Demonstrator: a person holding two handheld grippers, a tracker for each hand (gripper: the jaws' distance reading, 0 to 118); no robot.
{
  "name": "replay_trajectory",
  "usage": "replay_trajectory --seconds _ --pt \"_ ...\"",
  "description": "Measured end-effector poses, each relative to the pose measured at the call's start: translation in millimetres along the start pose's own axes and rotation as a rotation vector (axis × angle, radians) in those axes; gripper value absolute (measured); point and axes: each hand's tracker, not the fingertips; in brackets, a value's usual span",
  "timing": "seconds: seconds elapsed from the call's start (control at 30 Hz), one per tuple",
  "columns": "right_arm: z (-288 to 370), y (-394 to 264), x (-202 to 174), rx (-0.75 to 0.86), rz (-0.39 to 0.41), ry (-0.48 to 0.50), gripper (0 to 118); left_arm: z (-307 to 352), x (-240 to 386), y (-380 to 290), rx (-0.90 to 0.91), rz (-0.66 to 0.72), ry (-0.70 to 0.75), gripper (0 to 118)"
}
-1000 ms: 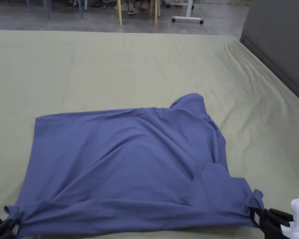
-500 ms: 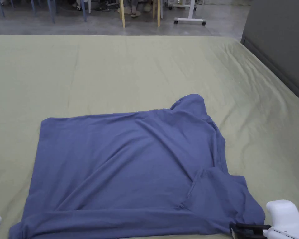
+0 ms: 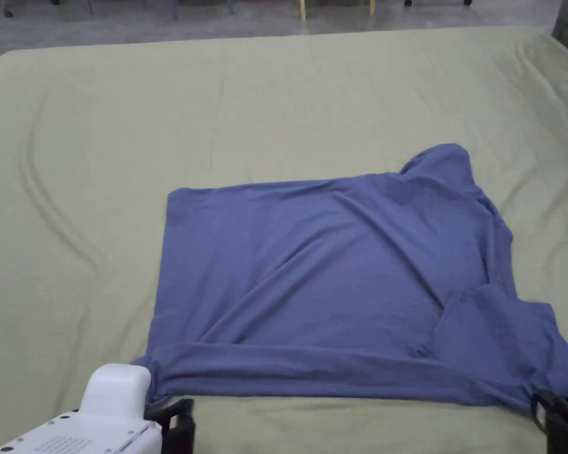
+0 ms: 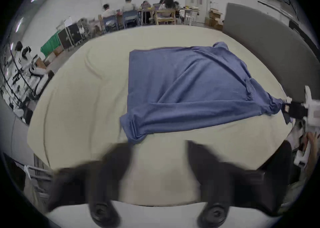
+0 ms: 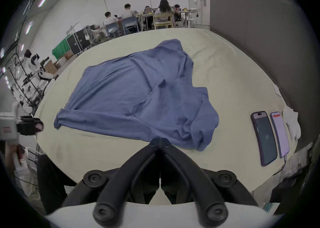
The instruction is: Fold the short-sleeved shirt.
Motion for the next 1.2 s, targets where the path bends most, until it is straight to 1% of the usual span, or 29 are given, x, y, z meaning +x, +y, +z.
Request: replay_trajectory --seconds 0.03,0.07,0.1,0.17,0.27,0.3,0.33,0.37,0.4,0.43,0.47,0.5,0.57,0.6,0.63,0.67,0.7,0.73,0.77,0.8,0.83,0.93,0.97,1.0,1.03,1.07,1.1,1.13,1.2 --pt "2 0 1 0.006 -0.016 0.014 2 -13 -6 3 -0.036 0.026 0.001 98" --pt "-1 2 2 0.005 -0.024 0.021 2 -24 -13 5 -0.003 0.018 -0.006 99" --pt "0 2 2 0.008 -0.026 0.021 2 -42 -23 13 0.001 0.051 0.013 98" --pt "2 3 -1 0.006 -0.004 0.009 2 -76 -36 24 -0.051 0.085 0.041 98" --pt "-3 5 -3 -0.005 0.018 -0.001 2 -121 -46 31 -0.106 0.032 0.047 98" --pt "-4 5 -3 -0.010 0.020 -0.002 2 -132 -46 31 -0.128 0.004 0.031 89" --pt "-10 4 -2 -0.020 0.023 -0.003 2 -139 -47 28 -0.143 -0.018 -0.016 59" --pt "-12 3 -2 -0.028 0.026 -0.009 2 -142 -47 27 -0.146 -0.015 -0.080 51" --pt "-14 3 -3 -0.039 0.034 -0.015 2 -134 -42 29 -0.123 -0.015 -0.039 38" --pt "-15 2 -4 -0.048 0.048 -0.021 2 -125 -40 34 -0.120 -0.081 -0.044 11" --pt "-15 3 -5 -0.052 0.056 -0.025 2 -118 -38 37 -0.094 -0.088 -0.065 11" --pt "-16 4 -4 -0.059 0.058 -0.018 2 -110 -35 40 -0.084 -0.071 -0.042 11" --pt "-19 7 -3 -0.073 0.055 -0.002 3 -97 -31 46 -0.065 -0.106 -0.020 11" --pt "-20 7 -1 -0.071 0.056 -0.003 19 -87 -31 48 -0.018 -0.102 -0.019 11" --pt "-22 10 1 -0.067 0.050 -0.016 86 -75 -25 50 0.007 -0.087 -0.035 11" --pt "-25 12 3 -0.062 0.042 -0.041 118 -71 -26 52 0.008 -0.070 -0.043 11" --pt "-37 15 7 -0.094 0.029 -0.052 118 -69 -27 53 0.007 -0.054 -0.045 11" --pt "-51 16 12 -0.166 0.024 -0.018 118 -68 -29 53 0.012 -0.042 -0.052 11" --pt "-62 15 15 -0.069 0.020 -0.028 118 -66 -27 54 0.019 -0.036 -0.058 11" --pt "-81 12 17 -0.110 -0.028 -0.002 118 -67 -27 54 0.016 -0.031 -0.058 11" --pt "-97 12 21 -0.146 -0.053 -0.006 118 -69 -28 53 0.011 -0.026 -0.056 11" --pt "-106 19 36 -0.205 -0.061 -0.044 118 -77 -31 47 -0.008 -0.008 -0.052 11" --pt "-107 18 37 -0.201 -0.061 -0.075 107 -78 -31 45 -0.012 0.001 -0.051 11" --pt "-108 13 43 -0.169 -0.088 -0.091 78 -79 -32 43 -0.018 0.008 -0.052 11" --pt "-104 13 45 -0.133 -0.068 -0.134 44 -81 -33 40 -0.022 0.022 -0.062 11" --pt "-96 14 47 -0.083 -0.086 -0.066 22 -81 -34 39 -0.022 0.039 -0.077 11" --pt "-89 15 50 -0.038 -0.165 0.039 20 -80 -33 39 -0.019 0.065 -0.092 11" --pt "-80 22 42 -0.018 -0.170 0.045 20 -78 -32 41 -0.013 0.070 -0.075 11" --pt "-73 36 29 -0.007 -0.060 -0.019 20 -77 -31 48 -0.006 0.062 -0.058 11"
